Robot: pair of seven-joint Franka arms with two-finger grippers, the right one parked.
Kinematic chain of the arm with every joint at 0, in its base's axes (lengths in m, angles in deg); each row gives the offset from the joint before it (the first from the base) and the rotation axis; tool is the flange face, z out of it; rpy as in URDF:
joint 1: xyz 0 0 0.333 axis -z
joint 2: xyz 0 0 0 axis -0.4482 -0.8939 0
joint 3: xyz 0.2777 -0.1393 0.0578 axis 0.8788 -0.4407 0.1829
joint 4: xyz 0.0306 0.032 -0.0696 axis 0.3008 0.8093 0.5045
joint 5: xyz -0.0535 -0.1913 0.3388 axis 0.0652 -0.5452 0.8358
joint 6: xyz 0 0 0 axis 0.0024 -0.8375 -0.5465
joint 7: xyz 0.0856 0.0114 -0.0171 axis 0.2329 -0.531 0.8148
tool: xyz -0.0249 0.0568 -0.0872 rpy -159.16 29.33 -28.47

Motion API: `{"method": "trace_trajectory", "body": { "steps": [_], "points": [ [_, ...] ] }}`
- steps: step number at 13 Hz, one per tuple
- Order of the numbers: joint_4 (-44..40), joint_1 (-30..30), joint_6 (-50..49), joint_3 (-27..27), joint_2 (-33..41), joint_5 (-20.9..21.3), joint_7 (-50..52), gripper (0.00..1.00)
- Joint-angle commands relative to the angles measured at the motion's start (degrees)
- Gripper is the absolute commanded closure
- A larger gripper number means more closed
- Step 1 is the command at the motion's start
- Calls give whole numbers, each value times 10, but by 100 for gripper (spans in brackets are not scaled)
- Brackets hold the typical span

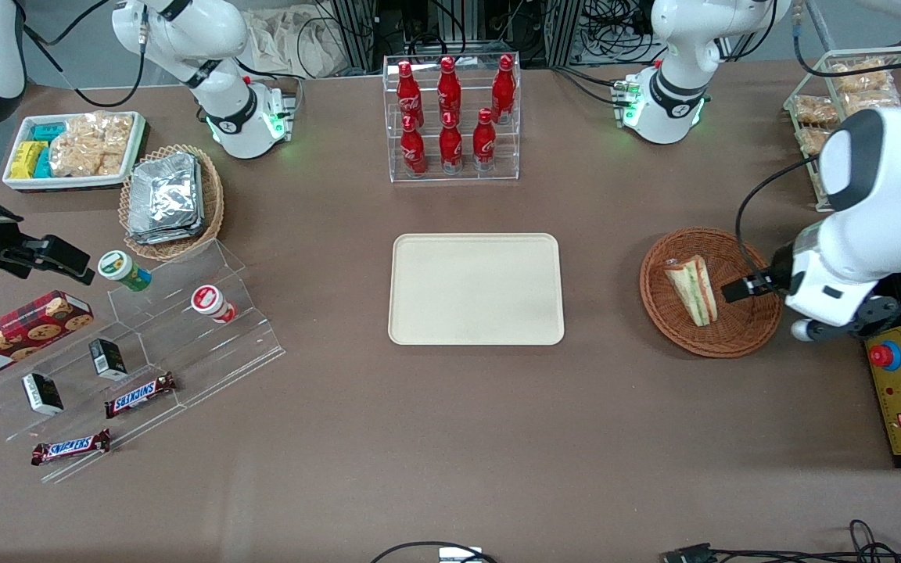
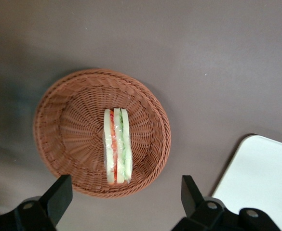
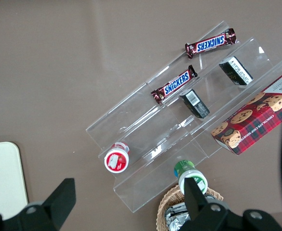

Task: Place sandwich from basket to tray
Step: 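Move the left gripper over the wrapped sandwich in the wicker basket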

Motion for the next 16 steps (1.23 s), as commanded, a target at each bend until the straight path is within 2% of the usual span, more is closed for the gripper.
{"method": "trace_trajectory", "body": {
  "steps": [1, 3, 11, 16],
  "points": [
    [146, 7, 108, 0, 74, 9, 25, 0],
    [209, 8, 182, 0, 77, 9, 28, 0],
    [346, 8, 343, 1, 73, 13, 26, 0],
    [357, 4, 354, 2, 62, 38, 25, 0]
  ]
}}
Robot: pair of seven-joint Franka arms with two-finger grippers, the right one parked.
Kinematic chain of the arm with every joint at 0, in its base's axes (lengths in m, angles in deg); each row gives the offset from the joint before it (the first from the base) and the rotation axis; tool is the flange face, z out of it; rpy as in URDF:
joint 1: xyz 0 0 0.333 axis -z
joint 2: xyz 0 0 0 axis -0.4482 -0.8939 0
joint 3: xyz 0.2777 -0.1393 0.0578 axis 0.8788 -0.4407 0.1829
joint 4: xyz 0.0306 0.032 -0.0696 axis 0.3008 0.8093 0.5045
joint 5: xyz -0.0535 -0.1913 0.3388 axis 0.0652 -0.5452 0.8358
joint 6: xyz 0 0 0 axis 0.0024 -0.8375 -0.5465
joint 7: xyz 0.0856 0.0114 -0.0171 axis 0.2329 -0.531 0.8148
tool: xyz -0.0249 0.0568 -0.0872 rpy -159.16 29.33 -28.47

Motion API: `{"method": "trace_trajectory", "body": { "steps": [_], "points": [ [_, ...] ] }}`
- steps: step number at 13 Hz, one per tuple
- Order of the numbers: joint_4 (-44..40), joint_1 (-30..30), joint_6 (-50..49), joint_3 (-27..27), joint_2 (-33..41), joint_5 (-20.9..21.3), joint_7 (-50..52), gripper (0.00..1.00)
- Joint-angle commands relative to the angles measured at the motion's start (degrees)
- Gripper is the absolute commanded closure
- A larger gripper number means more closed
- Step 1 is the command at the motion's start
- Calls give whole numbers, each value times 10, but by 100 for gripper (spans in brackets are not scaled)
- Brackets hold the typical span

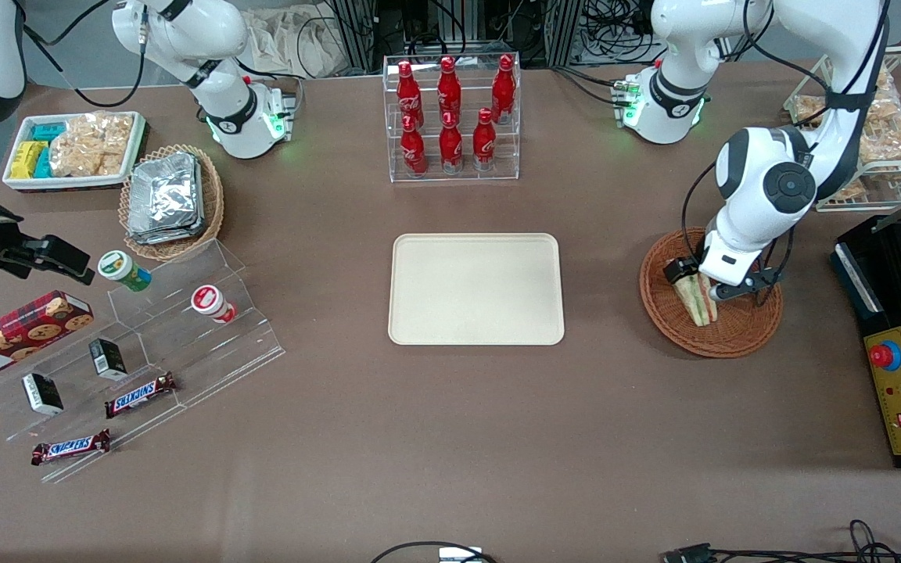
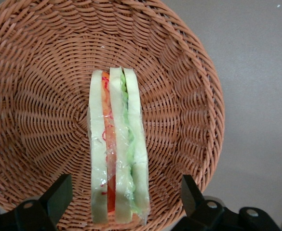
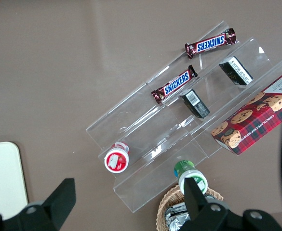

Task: Place sandwich from basket to tray
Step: 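Lower the left gripper and close it on the sandwich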

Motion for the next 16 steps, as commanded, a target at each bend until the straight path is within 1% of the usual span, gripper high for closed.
{"method": "trace_trajectory", "body": {
  "steps": [1, 4, 5, 7, 11, 13, 16],
  "points": [
    [13, -3, 20, 1, 7, 14, 8, 0],
    [26, -4, 52, 1, -2, 14, 9, 1],
    [27, -4, 56, 1, -4, 14, 8, 2],
    [27, -4, 63, 1, -9, 14, 8, 10],
    [30, -4, 72, 1, -18, 20, 8, 19],
    [31, -6, 72, 2, -17, 30, 7, 33],
    [35, -9, 64, 3, 1, 31, -3, 60]
  ]
}}
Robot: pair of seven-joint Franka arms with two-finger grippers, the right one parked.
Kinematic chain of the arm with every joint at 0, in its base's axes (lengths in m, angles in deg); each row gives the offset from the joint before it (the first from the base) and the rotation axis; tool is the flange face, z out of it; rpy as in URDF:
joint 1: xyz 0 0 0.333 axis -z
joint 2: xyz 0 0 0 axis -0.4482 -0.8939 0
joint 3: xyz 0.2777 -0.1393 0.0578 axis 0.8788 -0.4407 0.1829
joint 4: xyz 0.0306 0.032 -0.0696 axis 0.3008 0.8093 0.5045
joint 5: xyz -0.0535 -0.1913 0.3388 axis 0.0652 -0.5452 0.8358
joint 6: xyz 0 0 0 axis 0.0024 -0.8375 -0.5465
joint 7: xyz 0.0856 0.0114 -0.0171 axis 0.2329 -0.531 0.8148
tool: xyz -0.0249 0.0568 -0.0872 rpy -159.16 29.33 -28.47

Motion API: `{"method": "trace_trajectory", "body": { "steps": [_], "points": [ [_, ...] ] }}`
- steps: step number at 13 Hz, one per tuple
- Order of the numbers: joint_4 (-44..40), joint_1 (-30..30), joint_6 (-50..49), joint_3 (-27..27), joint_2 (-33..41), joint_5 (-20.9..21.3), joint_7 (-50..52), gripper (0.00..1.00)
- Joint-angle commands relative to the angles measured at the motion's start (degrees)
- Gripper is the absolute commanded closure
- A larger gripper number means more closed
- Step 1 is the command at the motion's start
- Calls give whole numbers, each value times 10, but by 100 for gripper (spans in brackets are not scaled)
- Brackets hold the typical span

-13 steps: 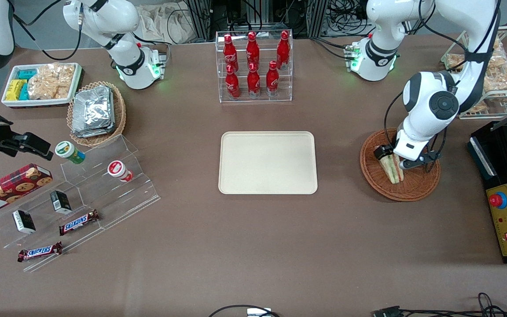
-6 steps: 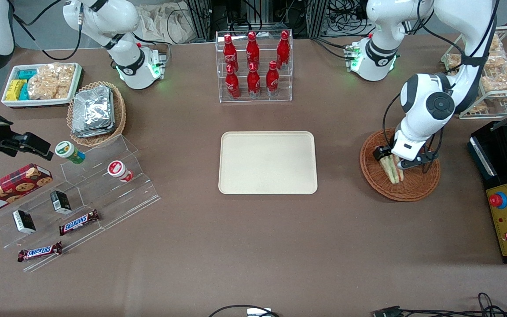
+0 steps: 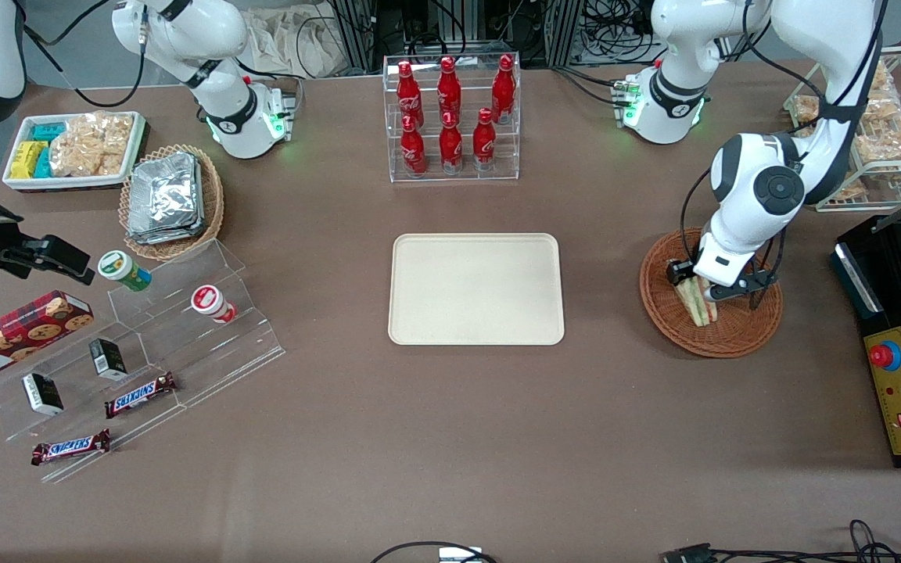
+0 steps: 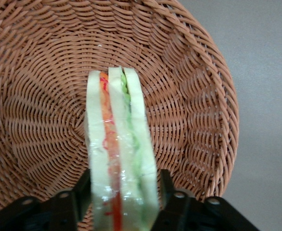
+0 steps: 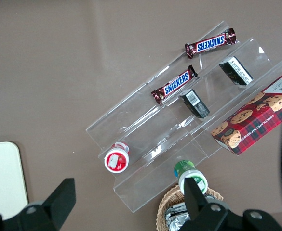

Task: Place sandwich from basket to tray
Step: 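Lower the left gripper and close it on the sandwich, then lift the sandwich up out of the basket with the left gripper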

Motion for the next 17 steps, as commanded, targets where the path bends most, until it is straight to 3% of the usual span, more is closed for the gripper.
{"method": "trace_trajectory", "body": {
  "steps": [1, 4, 5, 8, 13, 17],
  "points": [
    [13, -4, -5, 1, 33, 10, -13, 66],
    [7, -4, -67, 2, 76, 9, -36, 93],
    [1, -4, -99, 2, 93, 7, -36, 98],
    [-60, -3, -203, 1, 130, 5, -31, 100],
    [-352, 26, -489, -9, 71, -13, -25, 100],
    [-619, 33, -662, -54, -46, -17, -7, 100]
  ]
}}
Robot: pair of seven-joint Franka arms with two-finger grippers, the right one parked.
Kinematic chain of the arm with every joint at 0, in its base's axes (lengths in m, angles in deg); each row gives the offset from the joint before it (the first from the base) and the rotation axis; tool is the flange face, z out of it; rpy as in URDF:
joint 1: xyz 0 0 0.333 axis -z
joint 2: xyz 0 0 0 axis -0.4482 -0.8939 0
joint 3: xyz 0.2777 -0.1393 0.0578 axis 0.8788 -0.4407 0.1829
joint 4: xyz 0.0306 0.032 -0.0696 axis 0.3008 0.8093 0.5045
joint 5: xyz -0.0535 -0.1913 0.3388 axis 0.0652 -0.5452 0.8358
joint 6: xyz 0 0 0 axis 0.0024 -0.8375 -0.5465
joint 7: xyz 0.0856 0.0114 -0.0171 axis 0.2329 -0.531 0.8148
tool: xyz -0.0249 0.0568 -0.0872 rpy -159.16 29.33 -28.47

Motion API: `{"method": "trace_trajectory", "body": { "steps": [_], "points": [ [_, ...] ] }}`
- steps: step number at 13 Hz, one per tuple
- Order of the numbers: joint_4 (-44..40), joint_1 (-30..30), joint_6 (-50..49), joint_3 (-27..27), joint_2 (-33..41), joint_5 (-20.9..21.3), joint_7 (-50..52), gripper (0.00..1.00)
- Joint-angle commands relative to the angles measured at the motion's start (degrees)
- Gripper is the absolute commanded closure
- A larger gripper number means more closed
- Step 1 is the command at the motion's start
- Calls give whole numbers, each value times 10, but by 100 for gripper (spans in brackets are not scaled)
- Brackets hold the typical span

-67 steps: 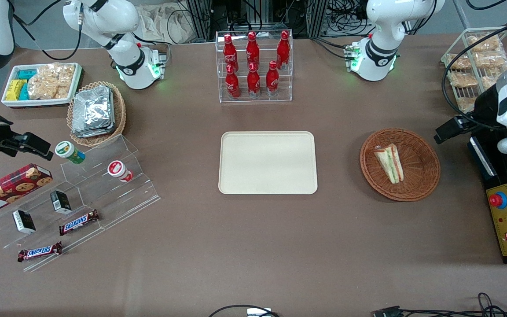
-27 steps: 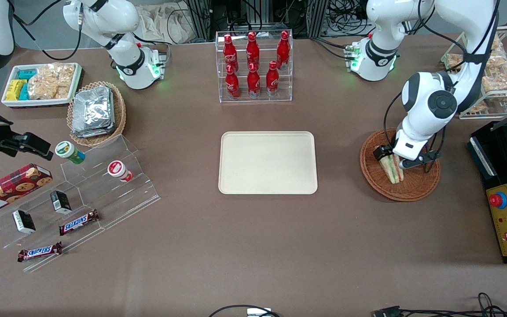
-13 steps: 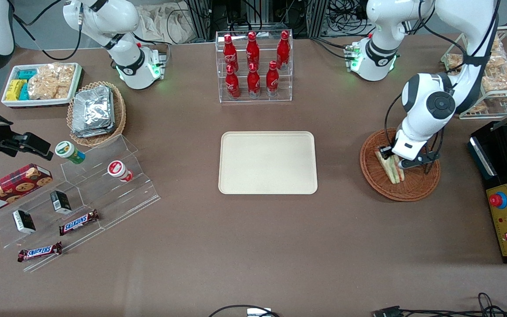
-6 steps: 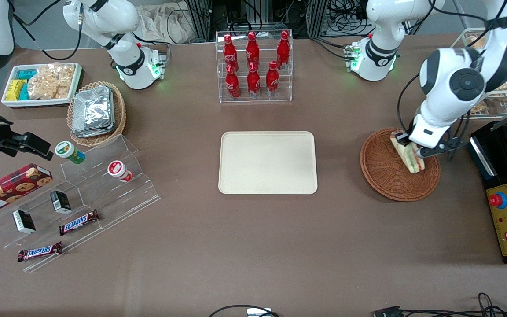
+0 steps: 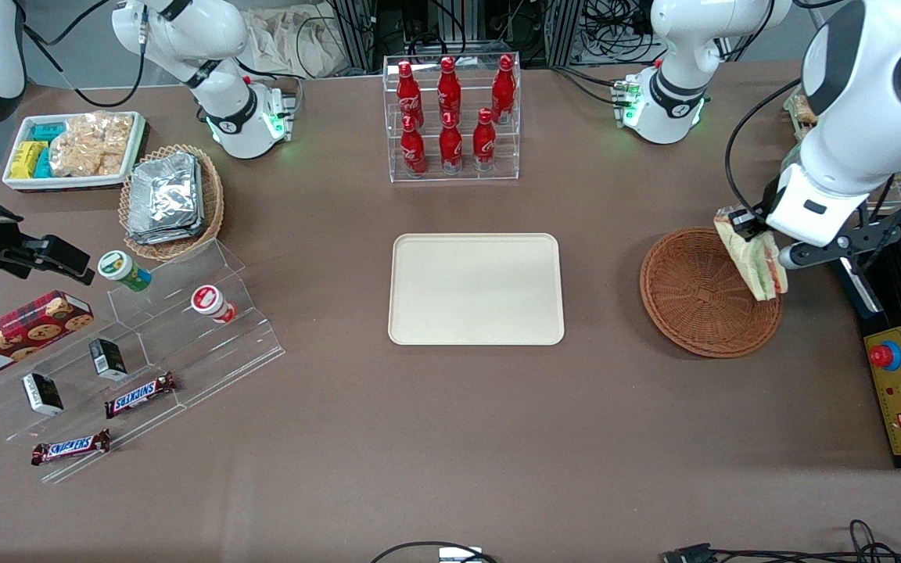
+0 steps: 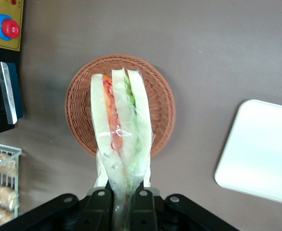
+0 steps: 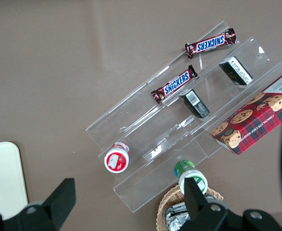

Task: Place sandwich from basket to tray
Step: 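Lift the sandwich up out of the basket with the left gripper, then carry the sandwich over the cream tray with the left gripper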

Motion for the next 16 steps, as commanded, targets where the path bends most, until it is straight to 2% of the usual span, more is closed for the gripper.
{"method": "trace_trajectory", "body": {
  "steps": [1, 4, 6, 9, 10, 13, 16],
  "points": [
    [-172, 8, -84, -47, -97, -6, 54, 100],
    [-178, 45, -78, -105, -112, -4, 227, 100],
    [-176, 89, -62, -110, -125, -3, 252, 100],
    [-161, 147, -7, -110, -190, 11, 253, 100],
    [-136, 162, 20, -110, -200, 29, 254, 100],
    [-4, 171, 145, -110, -188, 39, 252, 100],
    [71, 182, 230, -110, -188, 58, 253, 100]
  ]
}}
